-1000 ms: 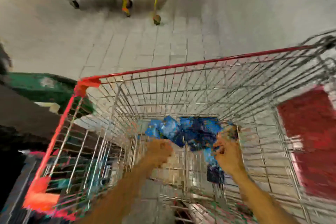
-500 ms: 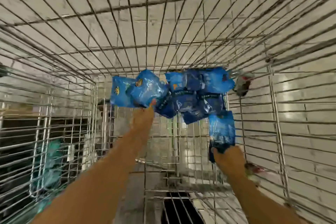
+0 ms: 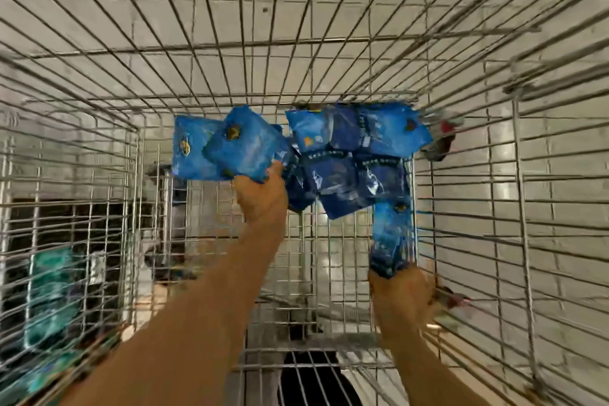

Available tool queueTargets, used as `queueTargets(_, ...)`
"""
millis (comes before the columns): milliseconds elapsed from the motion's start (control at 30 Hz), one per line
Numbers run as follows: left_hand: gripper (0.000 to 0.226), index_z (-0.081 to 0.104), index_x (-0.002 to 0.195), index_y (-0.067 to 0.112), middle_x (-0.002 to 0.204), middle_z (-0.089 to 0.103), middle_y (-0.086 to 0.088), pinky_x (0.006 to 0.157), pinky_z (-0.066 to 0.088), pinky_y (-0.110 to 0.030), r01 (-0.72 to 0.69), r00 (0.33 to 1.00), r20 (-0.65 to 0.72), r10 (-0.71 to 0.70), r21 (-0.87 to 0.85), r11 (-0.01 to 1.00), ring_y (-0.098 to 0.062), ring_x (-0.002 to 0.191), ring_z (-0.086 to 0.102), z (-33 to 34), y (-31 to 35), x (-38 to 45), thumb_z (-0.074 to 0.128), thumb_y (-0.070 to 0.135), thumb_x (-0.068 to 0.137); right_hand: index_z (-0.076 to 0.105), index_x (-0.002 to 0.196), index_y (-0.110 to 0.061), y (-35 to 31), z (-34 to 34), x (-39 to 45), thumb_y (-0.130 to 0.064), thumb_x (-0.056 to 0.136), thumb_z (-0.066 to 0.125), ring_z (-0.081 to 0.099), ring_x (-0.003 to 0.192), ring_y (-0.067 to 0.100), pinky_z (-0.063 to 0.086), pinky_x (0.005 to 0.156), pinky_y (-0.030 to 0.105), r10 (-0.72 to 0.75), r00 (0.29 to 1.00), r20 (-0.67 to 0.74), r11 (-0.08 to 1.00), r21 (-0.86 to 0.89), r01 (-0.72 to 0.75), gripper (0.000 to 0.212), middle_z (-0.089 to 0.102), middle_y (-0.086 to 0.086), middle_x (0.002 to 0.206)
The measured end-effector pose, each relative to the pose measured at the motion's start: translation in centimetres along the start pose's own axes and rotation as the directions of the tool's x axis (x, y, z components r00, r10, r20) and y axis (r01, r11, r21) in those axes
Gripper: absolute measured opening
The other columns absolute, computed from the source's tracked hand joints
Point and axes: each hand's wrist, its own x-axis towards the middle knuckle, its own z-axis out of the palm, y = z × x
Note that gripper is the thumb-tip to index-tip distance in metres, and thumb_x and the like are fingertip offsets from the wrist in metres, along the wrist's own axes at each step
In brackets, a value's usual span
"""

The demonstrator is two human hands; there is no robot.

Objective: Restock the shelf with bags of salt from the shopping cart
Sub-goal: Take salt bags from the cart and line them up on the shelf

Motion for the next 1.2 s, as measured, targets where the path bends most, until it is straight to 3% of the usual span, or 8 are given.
queueTargets(133, 0.044, 0.052, 0.126, 0.013, 0.098, 0.063, 0.012, 0.074, 0.052, -0.016, 0.048, 0.990, 0.127, -0.059, 0.087, 0.995, -0.012, 0.099, 0.062, -3.3, -0.2, 0.3, 0.073, 0.016, 0.087, 0.052, 0.122, -0.011, -0.4, 0.0, -1.1, -0.038, 0.084, 0.069, 0.055, 0.110, 0.038, 0.049, 0.094, 0.053, -0.016, 0.995, 0.100, 0.999, -0.033, 0.019, 0.050, 0.051, 0.019, 0.123)
queueTargets(300, 0.038, 0.060, 0.121, 0.020, 0.099, 0.066, 0.010, 0.073, 0.054, -0.021, 0.119, 0.972, 0.186, -0.143, 0.132, 0.984, -0.012, 0.096, 0.065, -8.4, 1.1, 0.3, 0.074, 0.019, 0.086, 0.058, 0.124, -0.010, 0.1, -1.1, -3.3, -0.026, 0.085, 0.075, 0.065, 0.092, 0.029, 0.054, 0.078, 0.038, -0.056, 0.967, 0.250, 0.959, 0.282, -0.018, 0.045, 0.069, 0.014, 0.107)
queueTargets(400, 0.034, 0.064, 0.118, 0.018, 0.101, 0.069, 0.004, 0.077, 0.058, -0.034, 0.120, 0.947, 0.267, -0.179, 0.223, 0.967, -0.020, 0.099, 0.066, -11.7, 3.1, -0.8, 0.074, 0.022, 0.086, 0.063, 0.119, -0.003, 0.1, -2.9, -5.0, -0.011, 0.081, 0.079, 0.067, 0.093, 0.033, 0.056, 0.084, 0.047, -0.068, 0.950, 0.303, 0.911, 0.408, -0.065, 0.043, 0.071, 0.016, 0.100)
queueTargets(633, 0.036, 0.069, 0.112, 0.008, 0.101, 0.070, -0.001, 0.075, 0.054, -0.016, -0.085, 0.917, 0.389, -0.087, 0.405, 0.910, -0.018, 0.097, 0.065, -18.2, 11.9, -5.5, 0.078, 0.027, 0.082, 0.066, 0.111, -0.001, -2.5, -11.6, -10.6, -0.001, 0.073, 0.083, 0.068, 0.073, 0.019, 0.053, 0.054, 0.021, -0.217, 0.858, 0.466, 0.857, 0.512, -0.061, 0.041, 0.075, 0.011, 0.092)
queueTargets(767, 0.014, 0.072, 0.098, 0.032, 0.089, 0.073, 0.017, 0.070, 0.050, -0.016, -0.081, 0.894, 0.443, -0.065, 0.304, 0.949, -0.015, 0.093, 0.066, -22.8, 19.1, -9.2, 0.075, 0.032, 0.085, 0.068, 0.111, -0.007, -5.4, -17.9, -15.8, 0.001, 0.071, 0.083, 0.071, 0.082, 0.024, 0.056, 0.076, 0.036, -0.351, 0.784, 0.511, 0.820, 0.572, -0.006, 0.043, 0.076, 0.008, 0.093)
queueTargets(867, 0.020, 0.070, 0.097, 0.024, 0.079, 0.074, 0.015, 0.071, 0.052, -0.019, -0.091, 0.929, 0.370, 0.026, 0.161, 0.983, -0.006, 0.080, 0.068, -27.1, 24.4, -12.1, 0.074, 0.037, 0.083, 0.066, 0.114, -0.007, -7.2, -22.0, -20.5, 0.002, 0.070, 0.083, 0.068, 0.102, 0.031, 0.052, 0.098, 0.049, -0.466, 0.739, 0.486, 0.767, 0.639, 0.064, 0.049, 0.073, 0.014, 0.108)
queueTargets(1033, 0.020, 0.072, 0.100, 0.014, 0.102, 0.075, -0.007, 0.086, 0.056, -0.035, -0.147, 0.955, 0.246, 0.164, -0.088, 0.985, -0.021, 0.094, 0.071, -37.2, 32.9, -18.5, 0.073, 0.028, 0.085, 0.068, 0.107, -0.014, -8.9, -26.9, -30.7, -0.010, 0.051, 0.089, 0.075, 0.084, 0.016, 0.060, 0.068, 0.027, -0.656, 0.618, 0.434, 0.657, 0.732, 0.184, 0.060, 0.078, 0.002, 0.092)
queueTargets(1200, 0.014, 0.074, 0.096, 0.019, 0.093, 0.076, 0.013, 0.070, 0.052, -0.010, -0.371, 0.901, 0.172, 0.399, -0.171, 0.913, -0.003, 0.089, 0.071, -50.5, 39.2, -27.5, 0.068, 0.024, 0.084, 0.074, 0.098, -0.024, -10.0, -29.9, -41.4, -0.035, 0.036, 0.095, 0.073, 0.094, 0.022, 0.059, 0.085, 0.047, -0.817, 0.432, 0.382, 0.538, 0.775, 0.332, 0.066, 0.078, 0.002, 0.097)
